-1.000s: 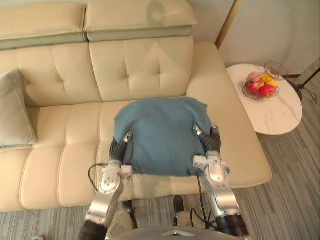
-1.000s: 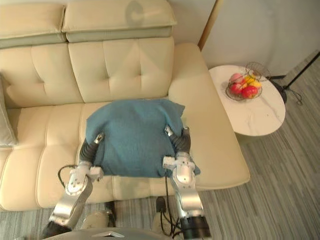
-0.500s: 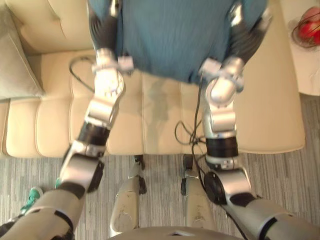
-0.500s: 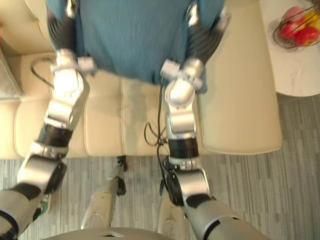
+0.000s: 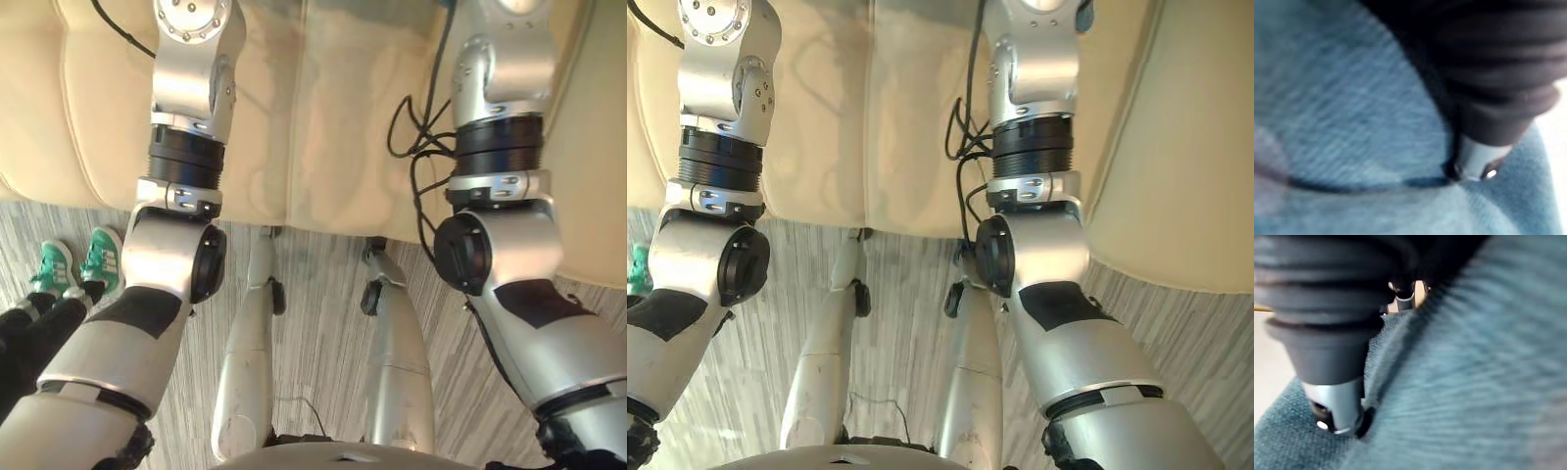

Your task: Pick up cushions and gather them together orderly.

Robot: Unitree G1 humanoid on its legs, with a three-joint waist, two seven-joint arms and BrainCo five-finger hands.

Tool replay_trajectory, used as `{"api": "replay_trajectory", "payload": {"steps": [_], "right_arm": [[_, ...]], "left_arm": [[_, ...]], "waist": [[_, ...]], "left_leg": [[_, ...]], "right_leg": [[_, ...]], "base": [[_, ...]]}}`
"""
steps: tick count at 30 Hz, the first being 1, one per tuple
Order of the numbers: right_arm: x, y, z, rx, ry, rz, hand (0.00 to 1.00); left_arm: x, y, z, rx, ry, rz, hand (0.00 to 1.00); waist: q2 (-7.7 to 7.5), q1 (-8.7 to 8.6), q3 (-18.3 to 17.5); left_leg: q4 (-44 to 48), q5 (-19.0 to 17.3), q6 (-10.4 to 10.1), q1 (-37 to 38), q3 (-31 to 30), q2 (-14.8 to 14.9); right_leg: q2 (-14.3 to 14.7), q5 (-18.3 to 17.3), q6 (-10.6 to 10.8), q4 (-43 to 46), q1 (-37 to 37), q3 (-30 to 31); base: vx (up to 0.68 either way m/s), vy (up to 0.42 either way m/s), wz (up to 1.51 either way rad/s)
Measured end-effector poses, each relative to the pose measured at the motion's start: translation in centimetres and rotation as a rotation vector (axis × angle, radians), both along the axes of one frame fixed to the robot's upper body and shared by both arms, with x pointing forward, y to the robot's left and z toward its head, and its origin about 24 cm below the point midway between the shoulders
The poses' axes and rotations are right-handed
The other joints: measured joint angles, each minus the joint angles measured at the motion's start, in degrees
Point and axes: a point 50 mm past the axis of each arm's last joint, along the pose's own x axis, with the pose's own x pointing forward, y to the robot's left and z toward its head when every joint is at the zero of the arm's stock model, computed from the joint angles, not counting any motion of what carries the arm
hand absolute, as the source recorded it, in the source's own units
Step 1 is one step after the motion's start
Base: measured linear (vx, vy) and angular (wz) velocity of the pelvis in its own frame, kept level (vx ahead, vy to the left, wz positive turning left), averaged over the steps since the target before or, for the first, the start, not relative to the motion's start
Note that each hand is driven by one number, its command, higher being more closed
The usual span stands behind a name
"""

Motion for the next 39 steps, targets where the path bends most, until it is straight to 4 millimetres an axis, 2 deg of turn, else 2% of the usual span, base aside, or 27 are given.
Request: {"api": "replay_trajectory", "payload": {"steps": [3, 4, 5, 6, 7, 8, 10, 11, 15, 18, 20, 23, 26, 28, 29, 30, 33, 35, 36, 37, 38, 39], "right_arm": [[1.3, 0.3, -1.4, -0.049, 0.081, -0.004, 0.0], [1.7, 0.3, -2.5, -0.077, 0.105, -0.003, 0.0], [1.8, 0.1, -3.5, -0.1, 0.119, -0.006, 0.0], [1.7, -0.5, -4.0, -0.104, 0.122, -0.021, 0.0], [1.8, -0.5, -4.1, -0.105, 0.124, -0.021, 0.0], [1.8, -0.4, -4.5, -0.111, 0.128, -0.013, 0.0], [1.9, -1.0, -5.6, -0.122, 0.147, -0.021, 0.0], [2.0, -1.1, -5.8, -0.121, 0.155, -0.022, 0.0], [2.4, -0.9, -7.6, -0.155, 0.198, -0.009, 0.0], [1.5, -1.9, -8.2, -0.155, 0.169, -0.03, 0.0], [0.9, -3.4, -8.9, -0.148, 0.164, -0.068, 0.0], [-0.2, -5.2, -10.5, -0.122, 0.164, -0.097, 0.0], [-1.9, -6.0, -12.6, -0.175, 0.158, -0.105, 0.0], [-3.8, -7.1, -15.3, -0.206, 0.168, -0.118, 0.0], [-5.1, -8.4, -18.1, -0.192, 0.224, -0.141, 0.0], [-5.5, -8.8, -19.1, -0.18, 0.251, -0.152, 0.0], [-7.6, -10.2, -25.4, -0.1, 0.431, -0.182, 0.0], [-9.2, -10.4, -29.4, -0.06, 0.567, -0.175, 0.0], [-10.3, -10.1, -32.1, -0.028, 0.661, -0.155, 0.0], [-10.5, -10.1, -32.8, -0.02, 0.684, -0.149, 0.0], [-11.5, -9.8, -35.9, 0.022, 0.8, -0.123, 0.0], [-11.8, -9.7, -36.9, 0.036, 0.84, -0.112, 0.0]], "left_arm": [[1.1, 0.2, -2.3, -0.025, 0.071, -0.018, 0.0], [1.7, 0.5, -4.1, -0.033, 0.117, -0.019, 0.0], [2.3, 0.7, -6.3, -0.044, 0.171, -0.03, 0.0], [2.7, 0.9, -7.8, -0.058, 0.212, -0.041, 0.0], [2.9, 1.1, -8.5, -0.063, 0.228, -0.04, 0.0], [3.2, 1.8, -10.1, -0.075, 0.265, -0.029, 0.0], [3.3, 1.9, -10.9, -0.067, 0.273, -0.028, 0.0], [3.3, 1.9, -11.0, -0.061, 0.276, -0.031, 0.0], [3.6, 3.1, -13.7, -0.041, 0.346, -0.028, 0.0], [3.6, 4.4, -14.4, -0.014, 0.363, 0.005, 0.0], [3.5, 5.5, -14.6, -0.002, 0.369, 0.026, 0.0], [2.5, 7.4, -14.4, 0.019, 0.329, 0.068, 0.0], [0.5, 9.5, -13.8, 0.065, 0.241, 0.121, 0.0], [-1.3, 10.7, -15.3, 0.052, 0.209, 0.139, 0.0], [-2.2, 11.4, -17.8, 0.051, 0.252, 0.148, 0.0], [-2.5, 11.7, -19.0, 0.055, 0.282, 0.154, 0.0], [-4.8, 13.3, -26.8, 0.009, 0.514, 0.181, 0.0], [-7.1, 13.3, -31.8, -0.032, 0.679, 0.177, 0.0], [-8.7, 13.0, -35.1, -0.064, 0.794, 0.164, 0.0], [-9.0, 12.9, -35.8, -0.072, 0.821, 0.161, 0.0], [-10.7, 12.5, -39.1, -0.103, 0.95, 0.143, 0.0], [-11.3, 12.4, -40.1, -0.113, 0.993, 0.138, 0.0]], "waist": [[-0.05, -0.21, 0.26], [-0.06, -0.53, 0.26], [-0.07, -1.02, 0.25], [-0.37, -1.41, 0.37], [-0.5, -1.11, 0.45], [-0.65, -1.11, 0.58], [-0.74, -2.1, 0.62], [-0.74, -2.08, 0.62], [-0.79, -1.72, 0.62], [-0.83, -2.33, 0.59], [-0.84, -3.02, 0.6], [-0.92, -3.23, 0.64], [-0.98, -3.16, 0.6], [-0.97, -3.31, 0.55], [-0.98, -3.54, 0.5], [-1.06, -3.7, 0.36], [-2.64, -4.06, -3.91], [-3.61, -4.18, -5.13], [-4.05, -4.09, -6.71], [-4.2, -4.08, -6.98], [-4.51, -3.97, -8.54], [-4.66, -3.89, -8.91]], "left_leg": [[0.0, -0.01, -0.01, -0.97, 0.12, -0.3], [-0.03, -1.66, -1.58, -1.07, 0.23, -0.41], [-0.05, -7.24, -4.63, -1.51, 1.68, -0.29], [0.03, -9.96, -5.43, -2.01, 4.03, -0.2], [0.03, -8.73, -4.38, -1.66, 4.61, 0.07], [0.02, -2.36, -0.12, -1.4, 5.3, 0.67], [0.02, -2.13, 0.12, -0.72, 4.98, 0.26], [0.02, -2.13, 0.12, -0.41, 4.96, 0.25], [0.01, -2.15, 0.1, 3.38, 5.45, 0.54], [0.0, -3.34, 0.88, 4.56, 5.49, 1.5], [0.0, -3.34, 0.99, 5.49, 5.67, 1.55], [0.0, -3.3, 1.05, 8.35, 6.75, 1.63], [0.0, -3.92, 1.47, 11.98, 6.83, 2.06], [0.0, -4.42, 2.09, 15.09, 6.73, 2.03], [0.0, -5.11, 2.68, 18.09, 6.66, 2.02], [0.0, -5.43, 2.6, 19.17, 6.61, 2.04], [0.01, -6.85, 2.63, 23.05, 6.62, 2.01], [0.07, -8.22, 2.6, 27.04, 6.75, 1.99], [0.32, -9.31, 2.77, 29.38, 6.87, 1.92], [0.34, -9.55, 2.72, 30.17, 6.94, 1.92], [0.46, -10.42, 2.56, 33.01, 7.2, 1.92], [0.57, -10.8, 2.43, 34.06, 7.51, 1.92]], "right_leg": [[-0.3, -0.78, 0.13, 1.34, -1.62, 0.32], [-0.57, -1.2, 0.2, 2.13, -2.06, 0.37], [-0.86, -0.99, 0.33, 1.84, -2.38, 0.52], [-1.53, 0.16, 0.19, -0.5, -2.25, 0.39], [-1.28, 0.26, 0.19, -0.62, -2.32, 0.33], [-0.43, -0.71, 0.4, 1.1, -2.78, 1.26], [-0.79, -1.53, 0.33, 2.65, -2.44, 1.46], [-0.75, -1.78, 0.38, 2.76, -2.13, 1.67], [-0.44, -2.92, 0.23, 2.93, 0.79, 2.43], [0.63, -2.99, 0.18, 3.21, 1.49, 2.54], [0.67, -3.09, 0.02, 3.88, 1.88, 2.77], [0.93, -3.32, -0.26, 4.35, 4.02, 3.51], [1.44, -3.78, -0.44, 4.42, 7.3, 3.61], [1.56, -4.25, -0.44, 3.92, 10.81, 3.14], [1.53, -4.64, -0.43, 3.11, 14.42, 2.6], [1.52, -4.73, -0.44, 2.7, 15.8, 2.4], [1.58, -5.19, -0.28, 0.44, 20.42, 2.17], [1.6, -5.44, -0.07, -1.28, 25.14, 2.06], [1.61, -5.7, 0.05, -2.41, 28.1, 1.99], [1.63, -5.71, 0.07, -2.78, 29.03, 1.99], [1.76, -5.77, 0.21, -4.24, 32.43, 2.04], [1.78, -5.79, 0.24, -4.72, 33.33, 2.15]], "base": [[-0.01, -0.061, 0.05], [-0.02, -0.08, 0.21], [-0.02, -0.082, 0.38], [-0.01, -0.059, 0.26], [0.0, -0.08, -0.21], [0.01, -0.085, -0.3], [0.0, -0.137, 0.07], [-0.01, -0.161, 0.18], [-0.02, -0.173, -0.09], [-0.04, -0.17, -0.18], [-0.04, -0.145, -0.04], [-0.04, -0.122, -0.09], [-0.06, -0.139, -0.11], [-0.01, -0.095, 0.02], [0.01, -0.106, 0.06], [0.03, -0.084, 0.06], [0.07, -0.07, -0.01], [0.1, -0.074, -0.03], [0.08, -0.052, -0.03], [0.11, -0.031, -0.05], [0.09, -0.023, -0.07], [0.11, -0.028, -0.13]]}}
